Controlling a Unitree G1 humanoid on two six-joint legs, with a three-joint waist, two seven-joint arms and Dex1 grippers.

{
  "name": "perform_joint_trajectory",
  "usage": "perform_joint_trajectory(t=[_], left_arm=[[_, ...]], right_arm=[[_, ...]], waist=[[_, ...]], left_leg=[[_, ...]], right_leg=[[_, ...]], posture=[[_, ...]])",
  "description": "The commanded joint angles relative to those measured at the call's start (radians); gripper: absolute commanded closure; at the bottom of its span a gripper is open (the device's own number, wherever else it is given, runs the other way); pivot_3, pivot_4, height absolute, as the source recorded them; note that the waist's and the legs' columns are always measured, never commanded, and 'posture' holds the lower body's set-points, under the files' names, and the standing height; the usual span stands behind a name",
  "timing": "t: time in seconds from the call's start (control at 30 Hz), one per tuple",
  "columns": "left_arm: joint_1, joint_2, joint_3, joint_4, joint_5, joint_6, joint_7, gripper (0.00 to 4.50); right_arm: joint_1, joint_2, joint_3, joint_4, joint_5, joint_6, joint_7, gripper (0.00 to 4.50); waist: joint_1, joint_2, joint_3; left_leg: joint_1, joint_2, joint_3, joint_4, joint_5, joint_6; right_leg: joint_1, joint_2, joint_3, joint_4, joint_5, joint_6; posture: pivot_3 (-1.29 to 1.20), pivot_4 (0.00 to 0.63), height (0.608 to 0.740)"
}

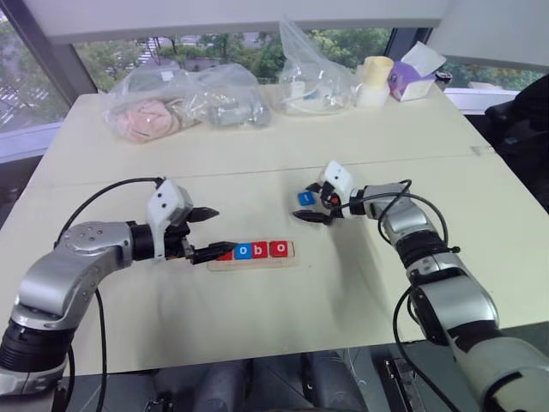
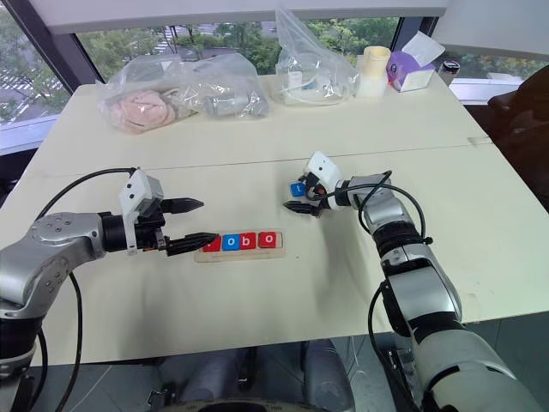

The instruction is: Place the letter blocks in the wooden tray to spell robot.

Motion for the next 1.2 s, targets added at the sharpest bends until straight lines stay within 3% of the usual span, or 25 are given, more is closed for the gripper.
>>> perform_joint_trajectory(t=[0.03,0.13,0.3,0.43,0.67,0.77,0.93,1.03,1.2], left_arm=[[-0.002,0.009,0.027,-0.03,-0.011,-0.002,0.006,0.0],[-0.004,0.007,0.02,-0.027,-0.007,-0.007,0.007,0.0],[0.012,0.003,0.02,-0.04,-0.006,-0.01,0.018,0.0],[0.032,-0.001,0.02,-0.054,-0.006,-0.01,0.028,0.0],[0.017,-0.005,0.003,-0.032,-0.001,-0.018,0.022,0.0],[0.002,-0.009,-0.012,-0.018,0.005,-0.023,0.017,0.0],[-0.014,-0.015,-0.031,0.002,0.019,-0.036,0.006,0.0],[-0.019,-0.014,-0.034,0.007,0.022,-0.041,0.003,0.0],[-0.011,-0.015,-0.033,0.003,0.027,-0.046,0.006,0.0]], right_arm=[[-0.056,0.008,0.02,0.087,-0.055,-0.076,-0.012,0.06],[-0.097,0.012,0.037,0.161,-0.108,-0.078,-0.074,0.06],[-0.11,0.047,-0.051,0.122,-0.025,0.108,-0.108,0.06],[0.016,0.04,-0.075,-0.16,-0.002,0.27,-0.15,0.06],[0.205,0.192,-0.23,-0.699,0.043,0.789,-0.542,0.06],[0.242,0.269,-0.259,-0.805,0.048,0.893,-0.661,0.06],[0.278,0.346,-0.232,-0.812,0.04,0.896,-0.756,0.06],[0.286,0.37,-0.205,-0.773,0.023,0.855,-0.799,0.86],[0.285,0.378,-0.192,-0.788,0.023,0.851,-0.84,3.35]], waist=[[-0.001,0.0,0.0],[-0.004,0.0,0.0],[-0.001,0.0,0.0],[0.001,0.0,0.0],[0.0,0.001,0.0],[0.002,0.001,0.0],[0.002,0.001,-0.001],[0.001,0.001,-0.001],[-0.003,0.001,-0.001]], left_leg=[[0.0,0.0,0.0,0.0,0.0,0.0],[0.001,0.0,0.0,0.0,0.0,0.0],[0.001,0.001,-0.001,0.0,0.002,-0.003],[0.0,0.001,-0.003,0.0,0.002,-0.003],[0.0,0.001,-0.004,-0.001,0.002,-0.003],[0.0,0.001,-0.004,-0.001,0.002,-0.003],[0.0,0.001,-0.004,-0.001,0.002,-0.003],[0.0,0.001,-0.003,-0.001,0.002,-0.003],[0.0,0.001,-0.004,-0.001,0.002,-0.003]], right_leg=[[0.0,0.0,0.0,0.0,0.0,0.0],[0.0,0.001,0.0,0.001,0.0,0.0],[0.0,0.001,0.0,0.001,0.001,-0.002],[0.0,0.001,0.0,0.001,0.001,-0.002],[-0.003,0.001,0.0,0.003,0.001,-0.002],[-0.004,0.001,0.0,0.004,0.001,-0.002],[-0.003,0.001,0.0,0.004,0.001,-0.002],[-0.003,0.001,0.0,0.003,0.001,-0.002],[-0.003,0.002,0.0,0.003,0.001,-0.002]], posture=[[0.0,0.15,0.74],[0.0,0.15,0.74],[0.0,0.15,0.74],[0.0,0.15,0.74],[0.0,0.15,0.74],[0.0,0.15,0.74],[0.0,0.15,0.74],[0.0,0.15,0.74],[0.0,0.15,0.74]])
